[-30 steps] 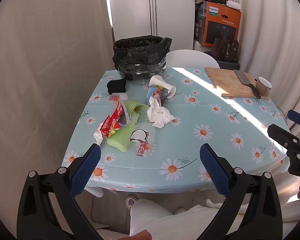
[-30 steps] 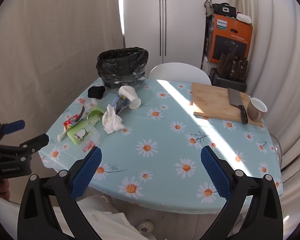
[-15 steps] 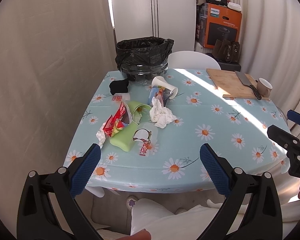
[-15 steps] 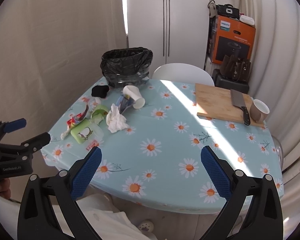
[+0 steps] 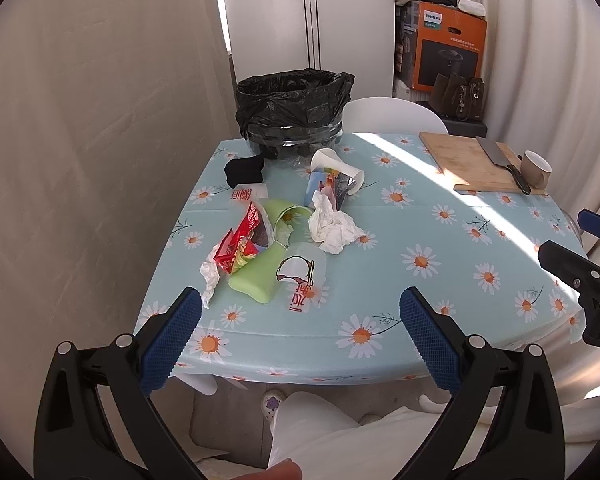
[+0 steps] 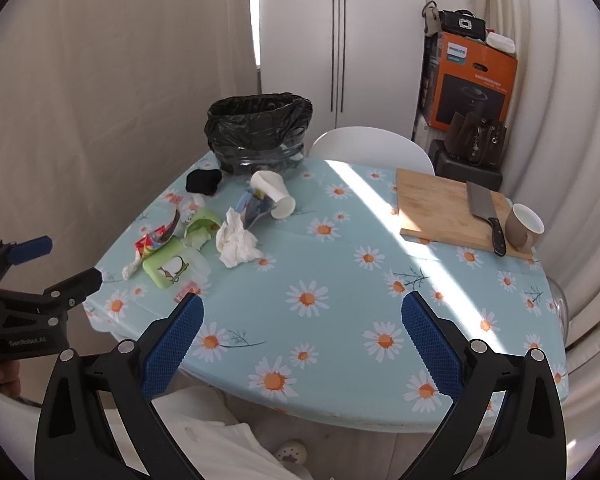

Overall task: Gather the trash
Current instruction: 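Move both tools toward the clear plastic cups on the table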

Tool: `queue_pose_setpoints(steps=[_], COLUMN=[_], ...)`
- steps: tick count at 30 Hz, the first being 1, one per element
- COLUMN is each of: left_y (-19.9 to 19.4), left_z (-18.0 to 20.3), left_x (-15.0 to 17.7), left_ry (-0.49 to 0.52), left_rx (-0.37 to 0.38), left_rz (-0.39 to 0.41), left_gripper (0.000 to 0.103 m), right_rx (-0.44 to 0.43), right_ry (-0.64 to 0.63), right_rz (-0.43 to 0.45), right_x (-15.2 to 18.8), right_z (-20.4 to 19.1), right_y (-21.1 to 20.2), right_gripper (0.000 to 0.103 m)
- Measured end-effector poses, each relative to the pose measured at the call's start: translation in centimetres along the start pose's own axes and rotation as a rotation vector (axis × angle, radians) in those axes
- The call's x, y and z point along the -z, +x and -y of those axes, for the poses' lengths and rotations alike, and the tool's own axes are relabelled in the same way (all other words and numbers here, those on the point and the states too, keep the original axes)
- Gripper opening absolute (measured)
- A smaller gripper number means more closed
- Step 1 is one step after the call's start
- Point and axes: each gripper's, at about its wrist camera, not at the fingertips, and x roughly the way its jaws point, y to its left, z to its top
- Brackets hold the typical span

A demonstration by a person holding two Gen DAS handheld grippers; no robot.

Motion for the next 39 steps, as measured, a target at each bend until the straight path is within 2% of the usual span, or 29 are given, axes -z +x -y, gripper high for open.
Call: queue_pose_setpoints(steps=[12,16,20,27,34,39], left_y=[2.4,3.7,5.1,7.7,10.7,14.2], left_z=[-2.8,-4.5,-6.4,-9.3,-11.7,-13.3], left_x=[-2.2,-3.6,-5.1,-7.2,-8.6,-9.8], left_ry=[0.009,0.003,-0.007,0.039,0.079,0.115], left_rx=[-0.017,0.002,0.058,0.07,0.183,0.243], left_rz=[-0.032,-0.061,-0.088,-0.128,-0.181,-0.244], left_gripper=[0.097,0.097,0.097,0.097,0.097,0.097], right_rx=[-0.021,-0.035,-0.043,-0.083,-0.114,-0.094], right_ry=[-0.006,-0.009,0.0,0.015,0.057,0.119], right_rz=[-0.06,-0.085,-0.146,-0.208,-0.28,-0.334], right_x=[-2.1,-3.0,-3.8,-5.1,-5.1,-4.7], right_z=[-2.1,-3.2,-4.1,-6.4,-9.4,-11.0], right_y=[3.3,4.6,6.4,9.3,12.4,14.7], right_gripper=[0.095,0.095,0.095,0.095,0.095,0.094])
